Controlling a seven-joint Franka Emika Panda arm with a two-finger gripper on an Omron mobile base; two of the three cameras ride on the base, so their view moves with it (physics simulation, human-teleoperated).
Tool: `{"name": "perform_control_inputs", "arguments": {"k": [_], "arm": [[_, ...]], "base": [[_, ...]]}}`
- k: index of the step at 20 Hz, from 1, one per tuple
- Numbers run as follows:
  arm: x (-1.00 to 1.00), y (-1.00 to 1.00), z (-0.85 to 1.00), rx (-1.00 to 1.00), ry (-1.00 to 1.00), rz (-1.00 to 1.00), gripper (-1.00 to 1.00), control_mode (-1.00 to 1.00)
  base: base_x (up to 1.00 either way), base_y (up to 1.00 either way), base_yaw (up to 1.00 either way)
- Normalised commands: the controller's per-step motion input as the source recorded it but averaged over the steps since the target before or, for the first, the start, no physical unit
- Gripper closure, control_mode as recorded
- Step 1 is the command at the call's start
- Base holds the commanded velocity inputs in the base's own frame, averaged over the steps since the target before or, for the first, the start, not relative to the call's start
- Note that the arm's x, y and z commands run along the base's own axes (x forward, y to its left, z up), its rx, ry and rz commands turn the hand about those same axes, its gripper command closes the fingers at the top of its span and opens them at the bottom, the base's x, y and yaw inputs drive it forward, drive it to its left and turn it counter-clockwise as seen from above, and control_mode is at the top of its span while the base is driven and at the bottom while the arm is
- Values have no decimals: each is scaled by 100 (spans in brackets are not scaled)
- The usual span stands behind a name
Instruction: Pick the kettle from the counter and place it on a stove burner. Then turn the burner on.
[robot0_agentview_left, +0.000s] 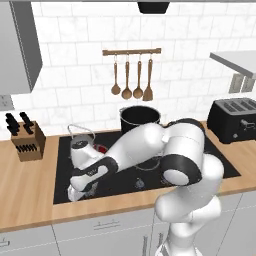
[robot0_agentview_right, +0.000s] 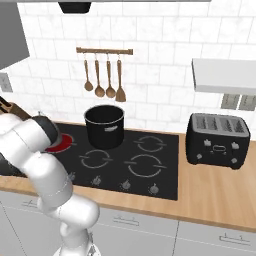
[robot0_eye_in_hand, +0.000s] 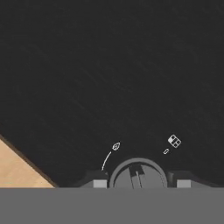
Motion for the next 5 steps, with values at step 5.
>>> {"name": "perform_control_inputs", "arguments": {"k": [5], "arm": [[0, 0, -29, 0, 0, 48, 100, -100]], "base": [[0, 0, 0]]}}
